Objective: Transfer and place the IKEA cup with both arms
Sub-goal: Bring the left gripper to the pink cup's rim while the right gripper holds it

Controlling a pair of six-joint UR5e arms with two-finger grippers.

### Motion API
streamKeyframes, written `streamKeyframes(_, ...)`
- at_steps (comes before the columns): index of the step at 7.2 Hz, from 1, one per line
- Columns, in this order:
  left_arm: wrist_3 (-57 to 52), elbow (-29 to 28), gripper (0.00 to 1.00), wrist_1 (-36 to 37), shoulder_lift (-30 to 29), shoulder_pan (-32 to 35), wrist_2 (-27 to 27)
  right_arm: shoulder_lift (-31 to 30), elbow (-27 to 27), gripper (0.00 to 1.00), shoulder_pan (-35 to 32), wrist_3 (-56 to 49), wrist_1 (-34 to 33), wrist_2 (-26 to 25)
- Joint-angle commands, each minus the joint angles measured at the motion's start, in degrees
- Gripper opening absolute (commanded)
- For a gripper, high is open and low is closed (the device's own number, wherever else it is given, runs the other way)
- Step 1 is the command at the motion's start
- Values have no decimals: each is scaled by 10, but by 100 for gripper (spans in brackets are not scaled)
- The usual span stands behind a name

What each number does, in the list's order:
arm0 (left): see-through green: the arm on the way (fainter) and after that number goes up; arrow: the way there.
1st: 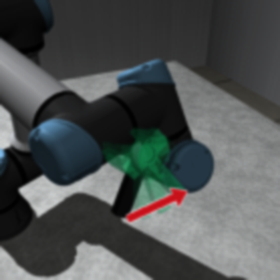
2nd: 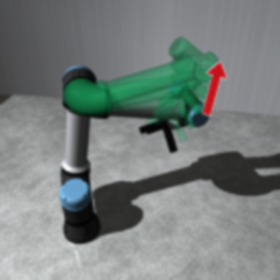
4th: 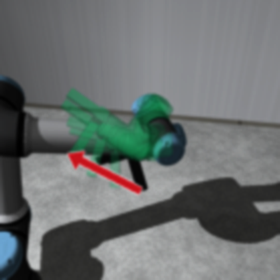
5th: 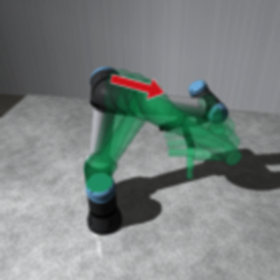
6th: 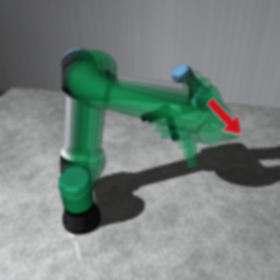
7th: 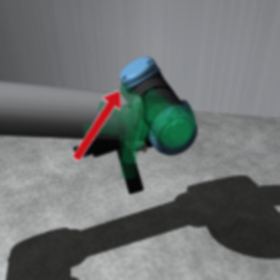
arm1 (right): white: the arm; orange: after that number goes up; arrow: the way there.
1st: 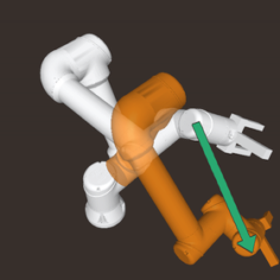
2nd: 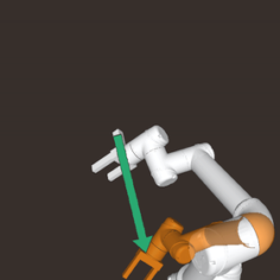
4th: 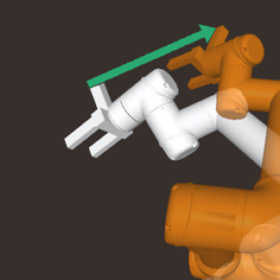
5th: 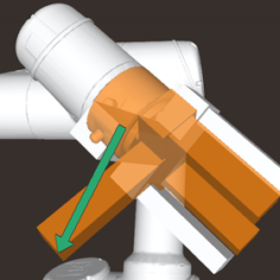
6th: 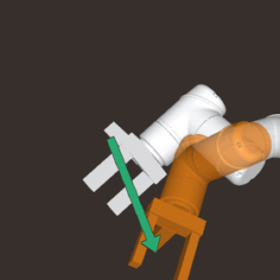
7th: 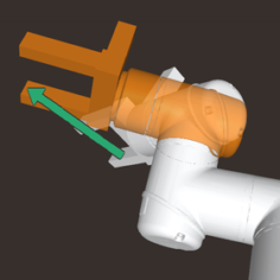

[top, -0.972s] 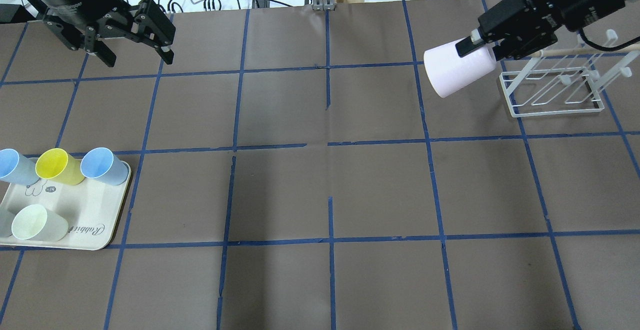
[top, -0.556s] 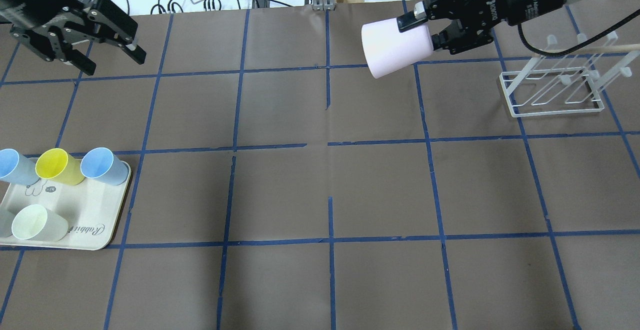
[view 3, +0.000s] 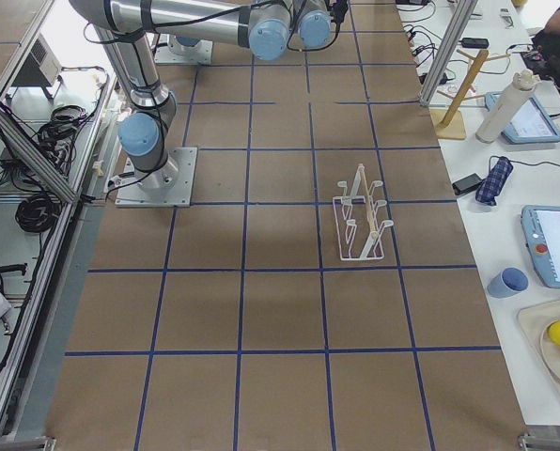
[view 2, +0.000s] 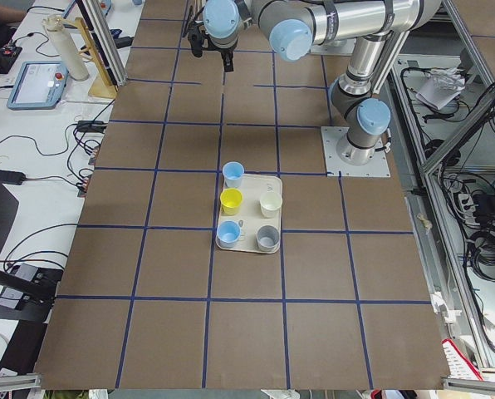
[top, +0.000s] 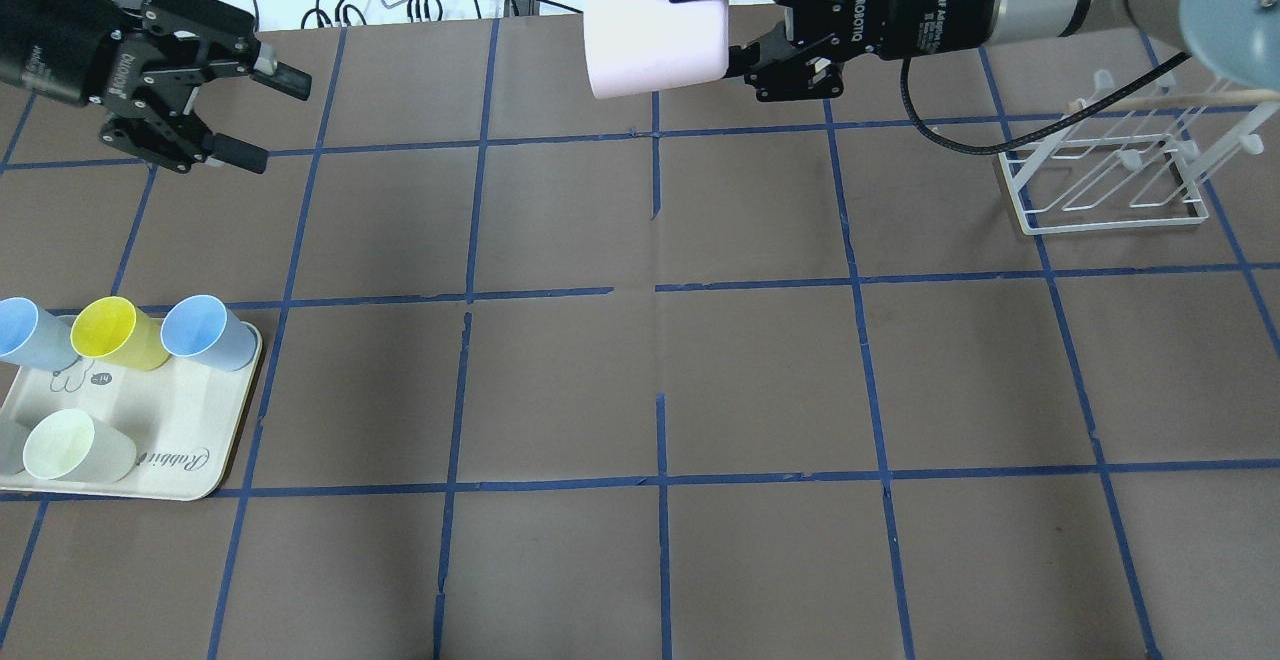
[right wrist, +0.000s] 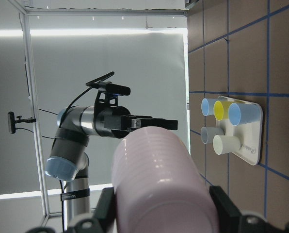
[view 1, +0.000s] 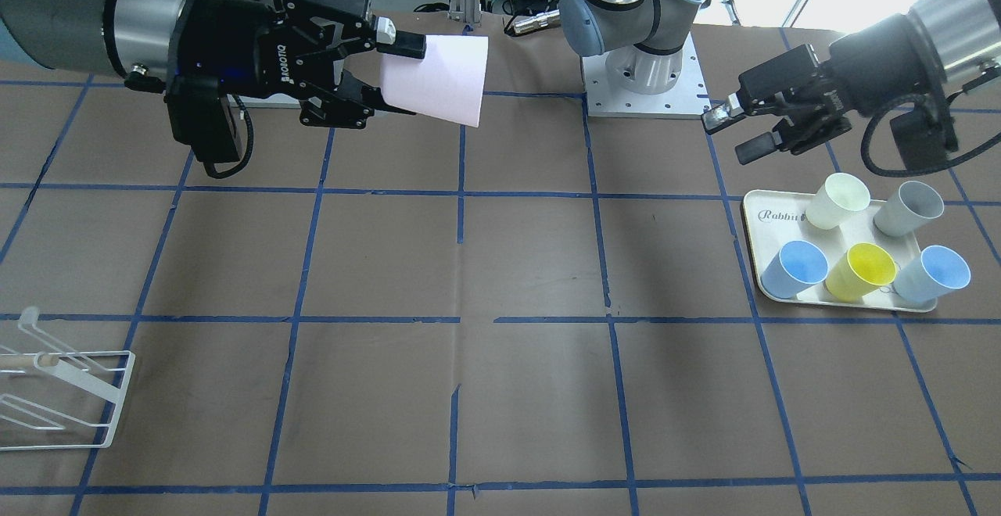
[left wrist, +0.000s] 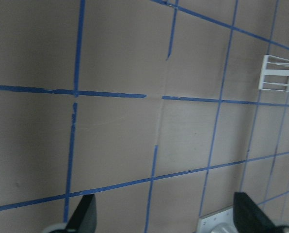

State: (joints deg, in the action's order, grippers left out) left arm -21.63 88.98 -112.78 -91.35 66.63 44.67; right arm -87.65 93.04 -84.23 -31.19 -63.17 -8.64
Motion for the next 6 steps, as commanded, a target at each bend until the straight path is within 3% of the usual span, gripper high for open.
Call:
streamKeyframes(1,-2,88,100,-2,16,4,-161,4,14,26,-35,6,5,35)
streamKeyframes(3,5,112,100,-12,32,50,-272,7,21,26,-38,8,14,36)
streamKeyframes(6,-2,140,100,-10,43,84,-308,15,21,26,-51,9,4,38)
